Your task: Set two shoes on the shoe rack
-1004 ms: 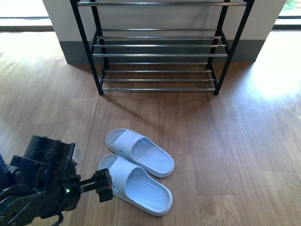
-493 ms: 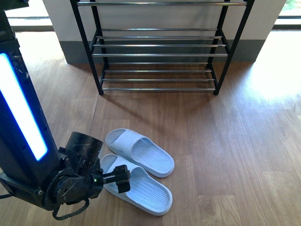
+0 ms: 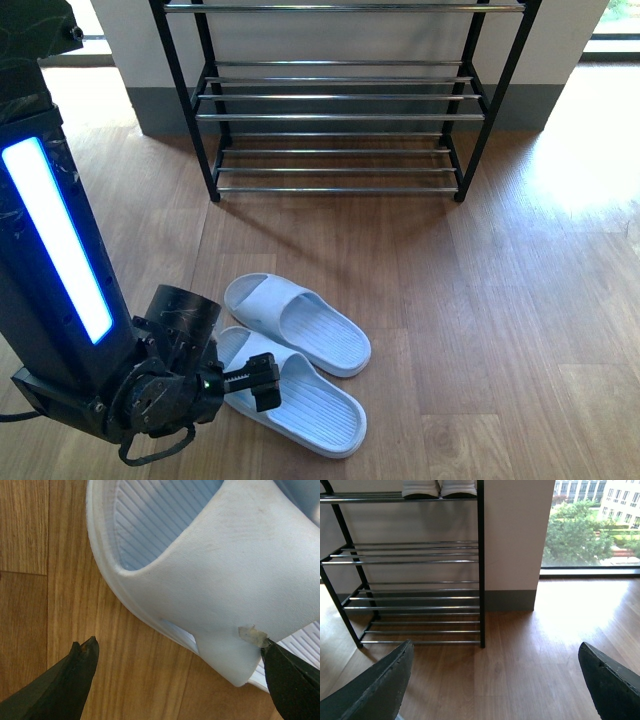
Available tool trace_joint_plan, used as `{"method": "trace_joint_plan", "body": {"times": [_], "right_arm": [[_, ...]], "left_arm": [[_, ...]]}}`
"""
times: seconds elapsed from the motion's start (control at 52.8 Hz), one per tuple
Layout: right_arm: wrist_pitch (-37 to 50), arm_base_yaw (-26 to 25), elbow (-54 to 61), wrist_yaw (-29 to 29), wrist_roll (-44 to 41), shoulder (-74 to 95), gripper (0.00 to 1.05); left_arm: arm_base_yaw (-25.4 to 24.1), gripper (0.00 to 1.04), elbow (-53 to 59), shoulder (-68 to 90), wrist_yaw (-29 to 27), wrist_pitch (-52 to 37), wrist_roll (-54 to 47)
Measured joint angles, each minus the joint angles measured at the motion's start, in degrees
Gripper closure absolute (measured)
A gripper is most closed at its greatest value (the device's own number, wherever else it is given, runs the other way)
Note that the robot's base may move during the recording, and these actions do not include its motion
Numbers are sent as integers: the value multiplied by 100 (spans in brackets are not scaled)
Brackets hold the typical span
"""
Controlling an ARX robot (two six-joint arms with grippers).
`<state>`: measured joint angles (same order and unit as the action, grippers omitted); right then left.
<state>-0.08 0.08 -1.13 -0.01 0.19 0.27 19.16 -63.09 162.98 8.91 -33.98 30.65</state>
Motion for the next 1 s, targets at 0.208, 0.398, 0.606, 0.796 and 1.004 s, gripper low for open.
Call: {"method": "trace_joint_plan", "body": {"times": [0.208,0.398,0.606,0.796,1.004], "right_arm": [[0,0,0,0,0,0,9],[0,0,0,0,0,0,9],[0,0,0,0,0,0,9],[0,0,0,0,0,0,9],[0,0,0,0,0,0,9]], "left_arm": [[138,9,179,-175,267,-50,101],[328,9,238,-188,450,-2,138],[330,9,240,-210,431,33,74],[332,9,-168,111,295,258,72],[317,9,-446,348,-39,474,72]]}}
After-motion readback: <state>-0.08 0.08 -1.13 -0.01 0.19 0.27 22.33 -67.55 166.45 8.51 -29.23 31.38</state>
